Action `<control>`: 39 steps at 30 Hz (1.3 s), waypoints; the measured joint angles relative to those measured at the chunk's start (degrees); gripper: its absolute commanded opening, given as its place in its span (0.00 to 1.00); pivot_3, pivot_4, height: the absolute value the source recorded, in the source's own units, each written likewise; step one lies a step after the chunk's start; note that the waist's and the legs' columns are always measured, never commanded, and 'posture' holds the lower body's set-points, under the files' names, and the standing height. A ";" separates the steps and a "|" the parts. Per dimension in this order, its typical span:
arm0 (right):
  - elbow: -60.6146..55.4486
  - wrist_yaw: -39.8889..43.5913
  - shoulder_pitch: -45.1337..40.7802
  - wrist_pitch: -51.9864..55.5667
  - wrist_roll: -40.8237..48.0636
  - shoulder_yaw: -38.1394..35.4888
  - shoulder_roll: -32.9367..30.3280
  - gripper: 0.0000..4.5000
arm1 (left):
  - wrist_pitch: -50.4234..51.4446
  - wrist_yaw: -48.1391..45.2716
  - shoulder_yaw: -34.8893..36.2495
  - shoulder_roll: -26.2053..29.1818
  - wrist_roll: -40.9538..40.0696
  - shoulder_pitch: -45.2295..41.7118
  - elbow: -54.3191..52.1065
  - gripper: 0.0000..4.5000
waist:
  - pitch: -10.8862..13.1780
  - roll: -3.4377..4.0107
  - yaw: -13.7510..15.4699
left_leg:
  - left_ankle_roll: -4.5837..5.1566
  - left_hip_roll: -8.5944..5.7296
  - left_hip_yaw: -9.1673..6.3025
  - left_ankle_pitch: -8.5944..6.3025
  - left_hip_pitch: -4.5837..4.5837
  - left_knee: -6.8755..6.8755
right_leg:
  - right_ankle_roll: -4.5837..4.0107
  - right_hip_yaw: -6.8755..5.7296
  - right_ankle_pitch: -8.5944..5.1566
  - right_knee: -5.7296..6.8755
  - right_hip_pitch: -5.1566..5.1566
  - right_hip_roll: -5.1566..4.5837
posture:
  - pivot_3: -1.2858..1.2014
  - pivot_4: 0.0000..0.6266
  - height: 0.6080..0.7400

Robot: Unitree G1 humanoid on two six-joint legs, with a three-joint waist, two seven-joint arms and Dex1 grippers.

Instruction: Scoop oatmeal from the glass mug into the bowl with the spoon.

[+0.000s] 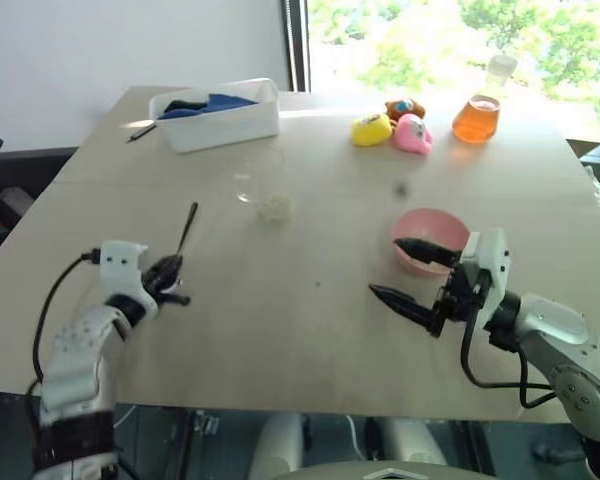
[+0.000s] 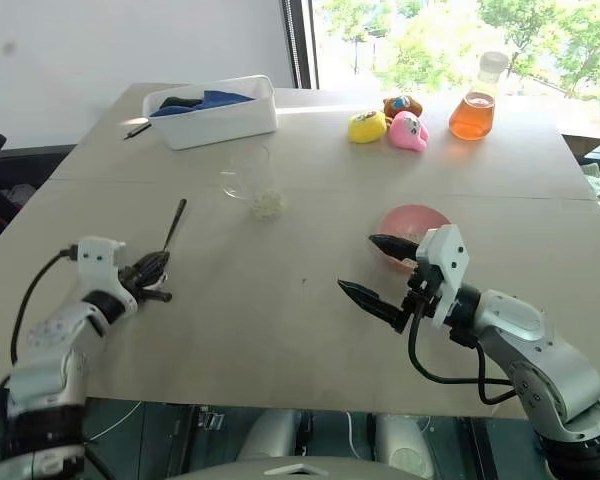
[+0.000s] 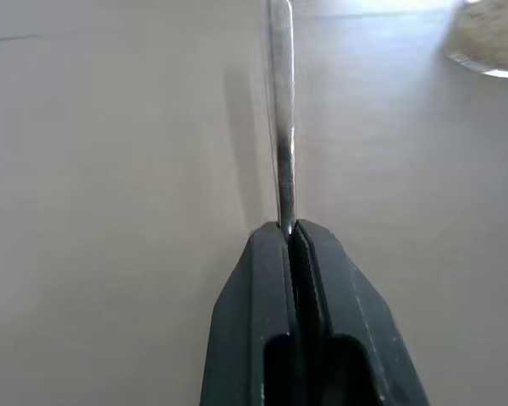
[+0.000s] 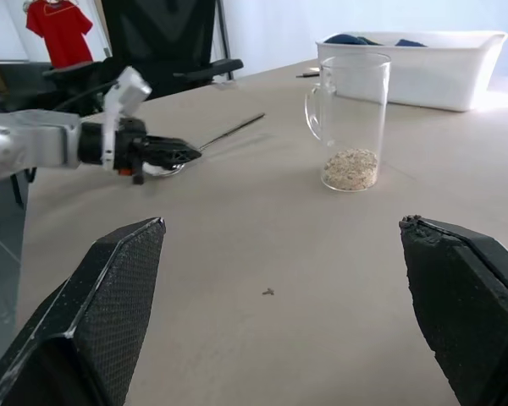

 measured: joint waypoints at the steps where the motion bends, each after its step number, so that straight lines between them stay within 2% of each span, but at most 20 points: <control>1: 0.43 0.29 0.01 0.84 -0.55 0.10 -1.84 1.00 | -0.96 -0.27 -0.24 -1.22 -0.45 3.13 -2.79 0.01 | 0.05 -0.09 0.16 | 0.02 -0.01 0.01 -0.02 -0.01 0.00 | 0.01 -0.01 0.00 -0.09 0.01 -0.03 | 0.52 0.24 1.00; 3: 1.90 0.25 -1.46 4.07 -0.06 0.12 -3.12 1.00 | -1.92 -0.20 -0.77 -3.65 -1.30 10.03 -10.64 0.01 | 0.19 -0.36 0.44 | 0.03 0.01 -0.09 -0.02 -0.06 0.00 | 0.02 -0.14 0.02 -0.13 0.02 -0.03 | 0.52 0.24 1.00; 6: 3.15 -1.45 -4.69 8.90 1.18 0.61 -2.93 1.00 | -2.34 -0.60 -4.44 -5.05 -1.53 13.56 -16.84 0.01 | 0.28 -0.36 0.86 | 0.05 0.00 -0.15 -0.01 -0.04 0.00 | 0.02 -0.21 0.03 -0.10 0.05 -0.05 | 0.52 0.24 1.00; 7: 3.69 -2.41 -6.56 11.21 1.31 1.47 -2.50 1.00 | -2.26 -0.97 -7.81 -5.07 -1.44 14.33 -19.87 0.01 | 0.28 -0.36 0.91 | 0.06 0.01 -0.15 0.00 0.02 0.00 | 0.01 -0.21 0.03 -0.11 0.11 -0.05 | 0.52 0.24 1.00; 9: 5.36 -4.25 -8.73 15.61 3.70 2.40 0.62 1.00 | -2.09 -2.38 -14.69 -4.91 -0.67 13.70 -23.87 0.01 | 0.26 -0.39 0.96 | 0.06 0.02 -0.11 0.00 0.09 0.01 | 0.00 -0.21 0.02 -0.10 0.18 -0.03 | 0.52 0.24 1.00; 13: 8.31 -6.12 -12.88 25.76 13.83 3.71 6.72 1.00 | -1.59 -5.40 -23.71 -2.06 1.35 9.63 -25.78 0.01 | 0.33 -0.28 0.28 | 0.07 0.02 -0.10 0.00 -0.04 0.01 | 0.01 -0.19 0.03 -0.08 0.08 0.12 | 0.52 0.24 1.00; 18: 13.84 -15.54 -18.42 30.62 22.41 0.03 17.36 1.00 | -3.89 -7.30 -26.21 0.00 3.07 5.28 -25.19 0.01 | 0.35 -0.26 0.14 | 0.07 0.04 -0.14 0.00 -0.17 -0.02 | 0.01 -0.18 0.03 -0.09 -0.05 0.27 | 0.52 0.24 1.00; 22: 14.23 -21.40 -18.54 33.44 27.88 -2.18 19.13 1.00 | -5.54 -8.57 -26.52 1.34 3.82 5.73 -24.41 0.01 | 0.35 -0.25 0.40 | 0.08 0.02 -0.21 0.00 -0.70 0.09 | 0.04 -0.28 0.04 -0.14 -0.42 0.21 | 0.52 0.24 1.00; 31: 14.44 -30.43 -18.46 32.15 29.50 -3.92 23.48 1.00 | -6.14 -7.01 -29.35 -0.07 4.72 4.62 -24.63 0.01 | 0.37 -0.22 0.25 | 0.08 0.02 -0.20 0.00 -0.62 0.18 | 0.13 -0.23 0.09 0.10 -0.44 0.28 | 0.52 0.24 1.00; 34: 14.93 -31.45 -18.47 31.38 29.39 -3.96 23.68 0.83 | -5.92 -6.18 -29.84 -0.66 4.72 3.97 -24.63 0.00 | 0.38 -0.21 0.23 | 0.08 0.02 -0.20 0.00 -0.60 0.22 | 0.13 -0.20 0.09 0.15 -0.45 0.36 | 0.52 0.24 1.00; 39: 15.50 -32.47 -18.47 30.40 29.32 -4.00 23.72 0.32 | -6.30 -4.29 -29.78 -1.99 5.02 2.71 -23.87 0.00 | 0.38 -0.20 0.24 | 0.09 0.02 -0.19 0.00 -0.61 0.23 | 0.13 -0.19 0.09 0.15 -0.45 0.42 | 0.52 0.24 1.00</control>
